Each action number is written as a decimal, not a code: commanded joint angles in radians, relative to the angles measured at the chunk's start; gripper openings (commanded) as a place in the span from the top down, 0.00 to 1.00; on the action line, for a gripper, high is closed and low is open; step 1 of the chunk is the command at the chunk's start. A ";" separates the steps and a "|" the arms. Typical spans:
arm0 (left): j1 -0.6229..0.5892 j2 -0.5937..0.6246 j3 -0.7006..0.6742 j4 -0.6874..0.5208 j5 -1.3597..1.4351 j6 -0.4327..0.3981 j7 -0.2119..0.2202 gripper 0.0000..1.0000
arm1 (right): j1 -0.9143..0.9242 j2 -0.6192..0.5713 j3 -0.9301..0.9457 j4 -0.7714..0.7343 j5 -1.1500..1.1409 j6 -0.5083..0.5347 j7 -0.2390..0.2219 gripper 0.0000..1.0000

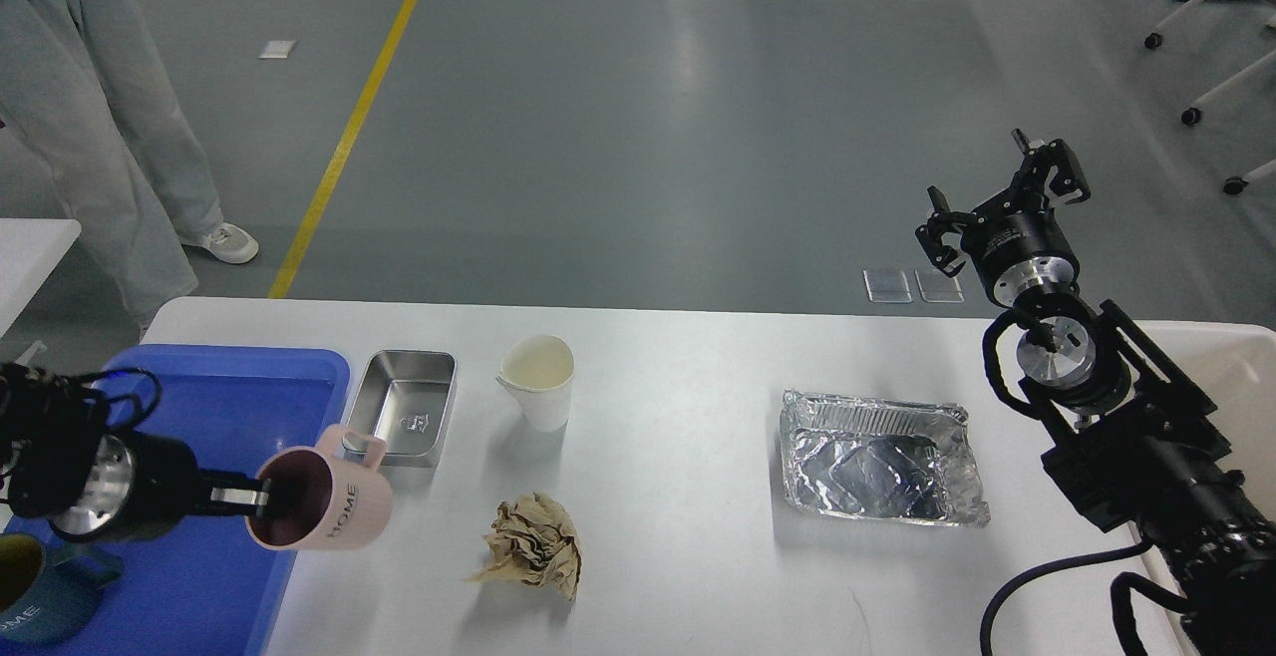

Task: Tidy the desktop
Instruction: 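Lift the pink mug and lower it into the blue tray, then release the mug and raise the left gripper away, then reach the left gripper to the small steel tray and grasp it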

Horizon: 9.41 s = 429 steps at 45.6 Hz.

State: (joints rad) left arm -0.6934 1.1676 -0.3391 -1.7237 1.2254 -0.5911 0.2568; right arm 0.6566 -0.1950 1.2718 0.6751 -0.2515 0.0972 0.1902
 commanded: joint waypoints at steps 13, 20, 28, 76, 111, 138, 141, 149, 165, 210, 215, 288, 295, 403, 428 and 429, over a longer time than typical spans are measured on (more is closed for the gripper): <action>-0.236 0.240 -0.153 0.003 -0.248 -0.216 -0.085 1.00 | 0.003 0.005 -0.002 0.004 0.000 -0.005 0.000 0.00; -0.322 0.317 -0.153 0.003 -0.319 -0.269 -0.111 0.99 | 0.002 0.006 -0.002 0.007 0.000 -0.005 0.000 0.00; -0.376 0.351 -0.150 0.007 -0.346 -0.305 -0.122 0.99 | 0.003 0.012 -0.002 0.004 0.000 -0.007 0.000 0.00; -0.353 0.132 0.304 0.271 -0.221 -0.205 -0.134 1.00 | 0.000 0.008 -0.003 -0.005 -0.002 -0.007 0.000 0.00; -0.054 0.017 0.310 0.437 0.014 -0.032 -0.360 1.00 | 0.002 0.009 -0.005 -0.026 -0.002 -0.002 0.000 0.00; 0.017 0.014 0.308 0.475 0.026 0.014 -0.358 0.97 | -0.014 0.006 -0.005 -0.026 -0.002 -0.001 0.000 0.00; 0.015 0.014 0.308 0.475 0.026 0.019 -0.356 0.95 | -0.014 0.008 -0.005 -0.026 -0.002 -0.001 0.000 0.00; 0.015 0.006 0.292 0.475 0.019 0.065 -0.352 0.67 | -0.014 0.006 -0.005 -0.026 -0.002 -0.001 0.000 0.00; 0.017 -0.002 0.295 0.475 0.008 0.119 -0.352 0.41 | -0.014 0.006 -0.005 -0.025 -0.002 -0.001 0.000 0.00; 0.002 0.133 -0.311 0.312 -0.460 -0.154 -0.346 0.10 | -0.014 0.011 -0.006 -0.020 -0.002 -0.004 0.000 0.00; 0.000 0.129 -0.409 0.312 -0.462 -0.161 -0.344 0.09 | -0.015 0.011 -0.006 -0.017 -0.002 -0.005 0.000 0.00; 0.057 -0.439 -0.121 0.800 -0.371 0.484 -0.452 0.04 | -0.015 0.006 -0.080 -0.022 -0.006 -0.017 0.000 0.00; 0.075 -0.500 -0.100 0.837 -0.307 0.484 -0.484 0.04 | -0.015 0.006 -0.111 -0.023 -0.006 -0.022 0.000 0.00; 0.072 -0.689 0.109 1.052 -0.150 0.605 -0.481 0.51 | -0.012 0.000 -0.127 -0.028 -0.023 -0.050 0.000 0.00; 0.051 -0.678 0.173 1.052 -0.152 0.599 -0.479 0.72 | 0.000 0.000 -0.127 -0.054 -0.028 -0.053 0.000 0.00; 0.051 -0.678 0.175 1.052 -0.152 0.599 -0.479 0.73 | 0.002 -0.003 -0.129 -0.054 -0.028 -0.053 0.000 0.00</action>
State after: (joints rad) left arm -0.6413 0.4870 -0.1775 -0.6718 1.0738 0.0085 -0.2221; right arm 0.6542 -0.1949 1.1443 0.6221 -0.2792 0.0445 0.1902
